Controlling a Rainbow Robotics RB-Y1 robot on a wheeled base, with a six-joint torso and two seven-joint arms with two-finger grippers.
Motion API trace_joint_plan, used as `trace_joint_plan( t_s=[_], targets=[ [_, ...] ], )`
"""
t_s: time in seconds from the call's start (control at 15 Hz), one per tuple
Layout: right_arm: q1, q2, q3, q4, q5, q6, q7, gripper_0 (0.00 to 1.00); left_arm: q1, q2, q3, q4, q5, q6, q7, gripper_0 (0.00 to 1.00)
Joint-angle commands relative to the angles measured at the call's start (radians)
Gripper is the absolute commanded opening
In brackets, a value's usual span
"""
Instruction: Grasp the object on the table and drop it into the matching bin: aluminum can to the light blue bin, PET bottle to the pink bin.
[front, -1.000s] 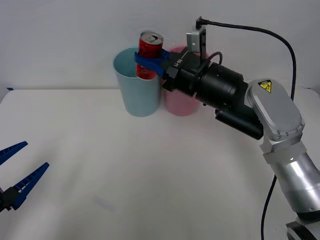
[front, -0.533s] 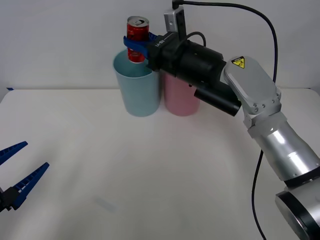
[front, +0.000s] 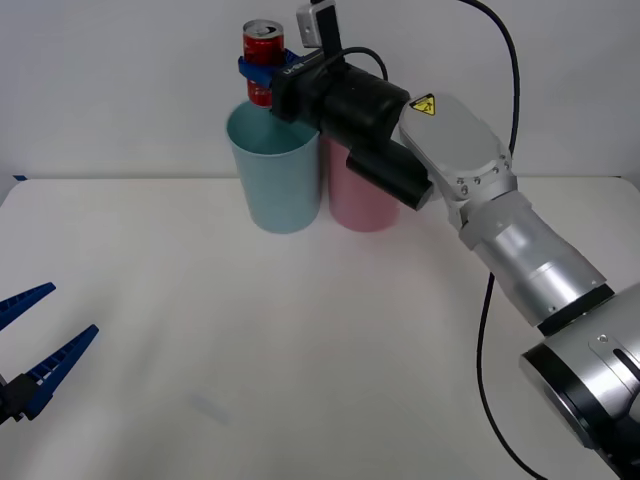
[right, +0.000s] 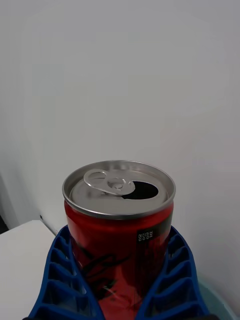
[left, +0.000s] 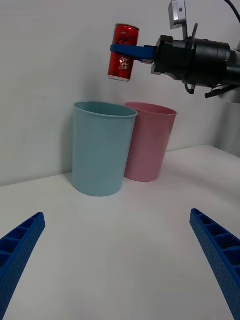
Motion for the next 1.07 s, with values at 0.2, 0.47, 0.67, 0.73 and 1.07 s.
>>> trace_joint_plan(
  t_s=[0.2,0.47,0.67,0.73,1.07],
  targets=[
    [-0.052,0.046,0.006,0.105,0.001,0.070,0.024,0.03,0.000,0.000,0.000,0.000,0.000,0.000,0.000,1.00],
    [-0.057,0.047,0.007,0.114,0.001,0.085,0.039,0.22,0.000,0.000,0.000,0.000,0.000,0.000,0.000,1.00],
    [-0.057,0.047,0.006,0.114,0.001,0.087,0.046,0.75,0.000,0.000,0.000,0.000,0.000,0.000,0.000,1.00],
    [-0.057,0.047,0.006,0.115,0.001,0.088,0.047,1.00,0.000,0.000,0.000,0.000,0.000,0.000,0.000,1.00],
    [-0.057,0.047,0.007,0.114,0.001,0.087,0.067,1.00,0.000,0.000,0.000,0.000,0.000,0.000,0.000,1.00]
  ],
)
